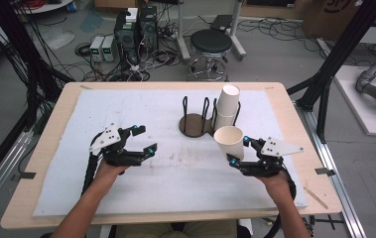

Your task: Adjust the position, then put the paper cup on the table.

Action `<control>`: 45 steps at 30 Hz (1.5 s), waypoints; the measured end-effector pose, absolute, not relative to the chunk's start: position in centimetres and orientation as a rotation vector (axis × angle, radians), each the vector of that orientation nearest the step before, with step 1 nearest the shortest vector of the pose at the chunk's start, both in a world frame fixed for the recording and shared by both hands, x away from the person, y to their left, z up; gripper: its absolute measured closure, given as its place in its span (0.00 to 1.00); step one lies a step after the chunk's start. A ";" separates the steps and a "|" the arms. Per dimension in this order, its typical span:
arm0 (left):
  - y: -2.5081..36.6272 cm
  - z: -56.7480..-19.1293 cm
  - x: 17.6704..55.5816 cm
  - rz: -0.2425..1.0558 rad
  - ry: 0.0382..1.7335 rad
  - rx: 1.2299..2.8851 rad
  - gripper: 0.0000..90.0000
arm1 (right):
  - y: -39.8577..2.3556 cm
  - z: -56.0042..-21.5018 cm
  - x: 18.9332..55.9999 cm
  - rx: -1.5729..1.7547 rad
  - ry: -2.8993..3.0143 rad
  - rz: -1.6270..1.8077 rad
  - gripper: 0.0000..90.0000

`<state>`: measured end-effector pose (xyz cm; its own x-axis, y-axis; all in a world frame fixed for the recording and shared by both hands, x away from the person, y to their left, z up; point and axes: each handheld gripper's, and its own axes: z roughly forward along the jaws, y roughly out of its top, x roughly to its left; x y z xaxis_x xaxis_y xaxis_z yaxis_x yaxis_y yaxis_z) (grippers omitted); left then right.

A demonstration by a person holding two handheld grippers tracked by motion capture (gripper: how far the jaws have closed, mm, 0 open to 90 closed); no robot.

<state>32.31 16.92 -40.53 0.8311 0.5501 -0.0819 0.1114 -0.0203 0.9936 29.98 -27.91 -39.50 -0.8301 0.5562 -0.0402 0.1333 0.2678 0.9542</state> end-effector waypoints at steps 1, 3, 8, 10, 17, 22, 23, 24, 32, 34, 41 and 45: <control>17.0 -40.6 32.3 0.378 0.539 1.569 0.21 | -28.0 -39.5 29.9 0.626 2.169 1.590 0.37; 17.2 -40.7 32.1 0.380 0.539 1.560 0.21 | -28.2 -39.5 29.8 0.622 2.153 1.594 0.37; 17.5 -40.9 32.1 0.381 0.553 1.558 0.21 | -28.7 -39.5 29.5 0.644 2.135 1.625 0.37; 17.5 -41.0 32.1 0.382 0.552 1.557 0.21 | -28.7 -39.6 29.7 0.642 2.133 1.622 0.37; 17.3 -41.0 32.0 0.381 0.545 1.573 0.21 | -28.5 -39.8 29.7 0.640 2.146 1.618 0.37; 17.2 -41.1 31.9 0.376 0.542 1.575 0.21 | -28.7 -39.7 29.7 0.644 2.134 1.631 0.37; 17.2 -41.1 31.9 0.375 0.542 1.576 0.21 | -28.8 -39.7 29.7 0.645 2.135 1.631 0.37; 17.2 -41.1 31.9 0.376 0.542 1.576 0.21 | -28.8 -39.7 29.7 0.644 2.130 1.630 0.37; 17.3 -41.2 32.0 0.365 0.549 1.576 0.21 | -29.3 -39.7 29.7 0.667 2.102 1.647 0.37; 17.2 -41.3 32.0 0.365 0.547 1.577 0.21 | -29.6 -39.8 29.7 0.667 2.094 1.643 0.37; 17.1 -41.3 31.9 0.369 0.542 1.591 0.21 | -30.8 -40.4 30.2 0.715 2.056 1.624 0.37; 17.0 -41.4 31.8 0.376 0.539 1.595 0.21 | -31.5 -40.5 30.3 0.750 2.032 1.606 0.37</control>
<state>31.82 16.96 -41.36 0.8325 0.5487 -0.0763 0.1182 -0.0413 0.9921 30.26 -31.49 -40.49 -0.7556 0.6550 -0.0091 0.1426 0.1780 0.9737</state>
